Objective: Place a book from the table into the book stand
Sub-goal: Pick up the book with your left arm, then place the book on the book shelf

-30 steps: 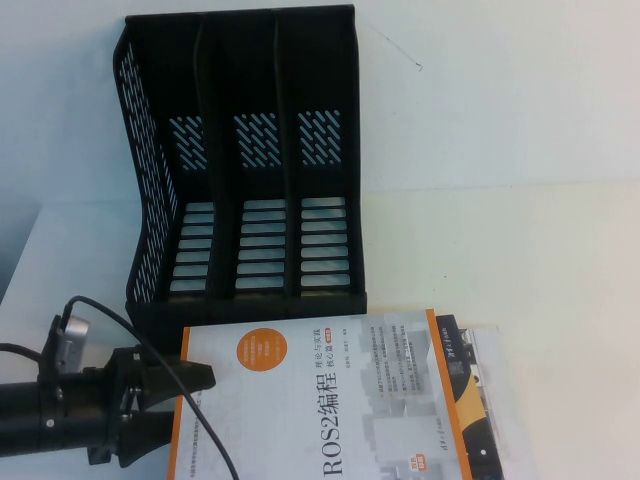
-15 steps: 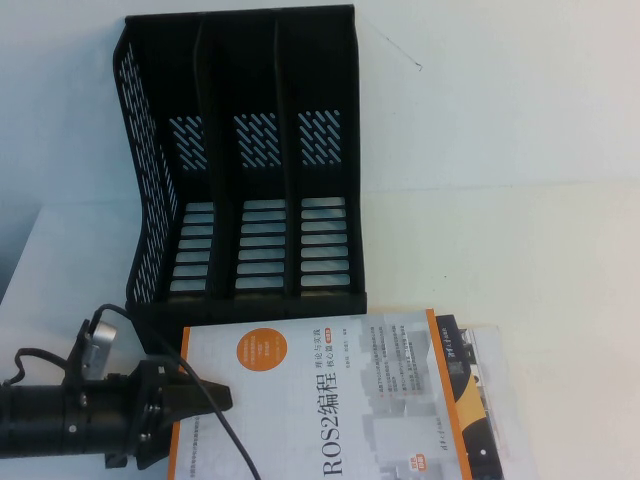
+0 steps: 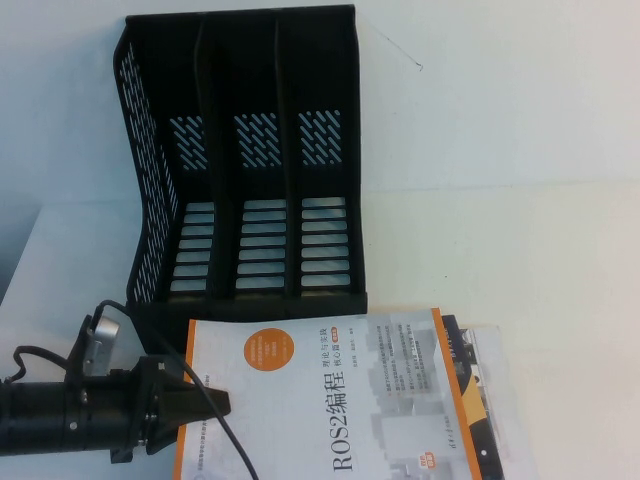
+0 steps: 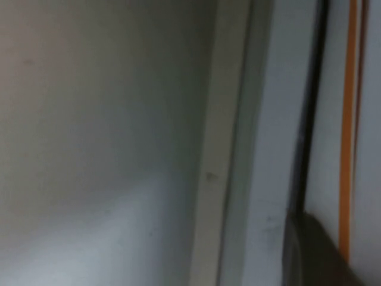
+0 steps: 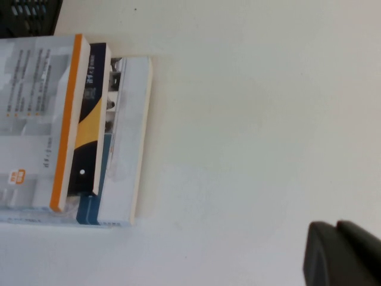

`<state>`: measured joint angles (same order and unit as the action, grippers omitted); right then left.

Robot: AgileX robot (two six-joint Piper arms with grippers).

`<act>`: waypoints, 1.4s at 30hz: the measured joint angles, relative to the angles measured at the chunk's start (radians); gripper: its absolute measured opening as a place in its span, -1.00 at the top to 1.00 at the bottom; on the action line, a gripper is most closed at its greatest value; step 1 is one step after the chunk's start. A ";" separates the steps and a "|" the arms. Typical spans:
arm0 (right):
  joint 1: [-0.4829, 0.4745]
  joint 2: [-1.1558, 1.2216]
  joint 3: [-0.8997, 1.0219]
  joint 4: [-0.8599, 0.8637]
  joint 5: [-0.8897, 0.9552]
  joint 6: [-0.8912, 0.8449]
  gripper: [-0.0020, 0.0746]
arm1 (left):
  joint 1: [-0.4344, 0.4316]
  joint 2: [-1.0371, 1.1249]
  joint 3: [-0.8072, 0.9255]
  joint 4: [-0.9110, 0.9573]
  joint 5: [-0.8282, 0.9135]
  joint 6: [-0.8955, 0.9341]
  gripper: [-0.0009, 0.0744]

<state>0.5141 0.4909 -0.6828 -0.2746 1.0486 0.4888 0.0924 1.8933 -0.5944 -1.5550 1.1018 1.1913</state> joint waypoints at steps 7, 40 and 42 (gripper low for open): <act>0.000 0.000 0.000 0.000 -0.004 0.000 0.95 | 0.000 -0.039 0.000 0.003 0.019 0.006 0.69; 0.000 0.000 0.000 0.000 -0.012 0.000 0.95 | -0.008 -0.716 -0.785 0.680 0.033 -0.722 0.70; 0.022 -0.002 0.000 -0.003 -0.012 0.000 0.95 | -0.008 -0.711 -0.840 0.740 0.024 -0.755 0.70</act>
<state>0.5362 0.4891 -0.6828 -0.2774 1.0370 0.4888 0.0849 1.1822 -1.4344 -0.8145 1.1263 0.4366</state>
